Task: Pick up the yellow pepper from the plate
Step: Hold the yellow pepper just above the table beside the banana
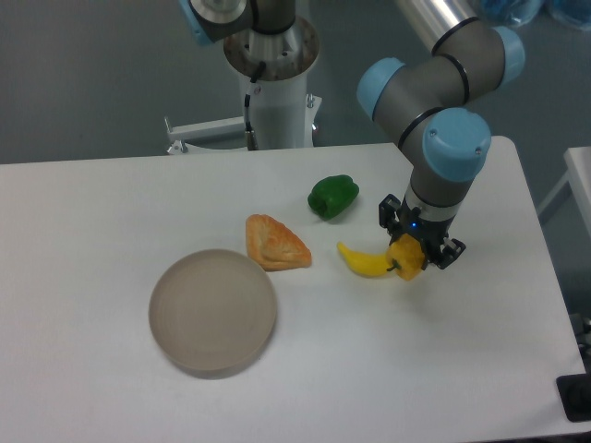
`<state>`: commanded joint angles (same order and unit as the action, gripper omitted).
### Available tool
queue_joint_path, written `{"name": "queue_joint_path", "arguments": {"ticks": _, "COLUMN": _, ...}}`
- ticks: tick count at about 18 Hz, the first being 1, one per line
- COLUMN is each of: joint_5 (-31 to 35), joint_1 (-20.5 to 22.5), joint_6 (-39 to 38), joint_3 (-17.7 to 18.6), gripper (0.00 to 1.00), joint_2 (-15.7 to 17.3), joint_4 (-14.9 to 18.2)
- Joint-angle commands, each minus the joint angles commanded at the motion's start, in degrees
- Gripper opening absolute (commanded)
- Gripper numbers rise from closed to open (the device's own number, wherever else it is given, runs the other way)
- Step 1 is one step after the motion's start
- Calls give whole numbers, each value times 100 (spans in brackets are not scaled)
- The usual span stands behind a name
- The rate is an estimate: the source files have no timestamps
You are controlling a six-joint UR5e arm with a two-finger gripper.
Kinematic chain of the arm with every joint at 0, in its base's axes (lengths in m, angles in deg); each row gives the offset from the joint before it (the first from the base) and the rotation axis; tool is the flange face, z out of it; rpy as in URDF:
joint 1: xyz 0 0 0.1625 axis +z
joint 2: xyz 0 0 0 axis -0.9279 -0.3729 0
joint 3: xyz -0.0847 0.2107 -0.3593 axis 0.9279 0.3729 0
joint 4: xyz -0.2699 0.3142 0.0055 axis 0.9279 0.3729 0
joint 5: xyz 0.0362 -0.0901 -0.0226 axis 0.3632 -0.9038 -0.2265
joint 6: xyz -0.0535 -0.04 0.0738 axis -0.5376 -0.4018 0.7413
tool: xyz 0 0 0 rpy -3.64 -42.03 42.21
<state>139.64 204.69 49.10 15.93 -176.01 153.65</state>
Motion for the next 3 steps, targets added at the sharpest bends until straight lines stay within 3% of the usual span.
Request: {"name": "queue_joint_path", "arguments": {"ticks": 3, "joint_5": 0, "joint_1": 0, "joint_6": 0, "joint_3": 0, "gripper": 4, "joint_2": 0, "joint_4": 9}}
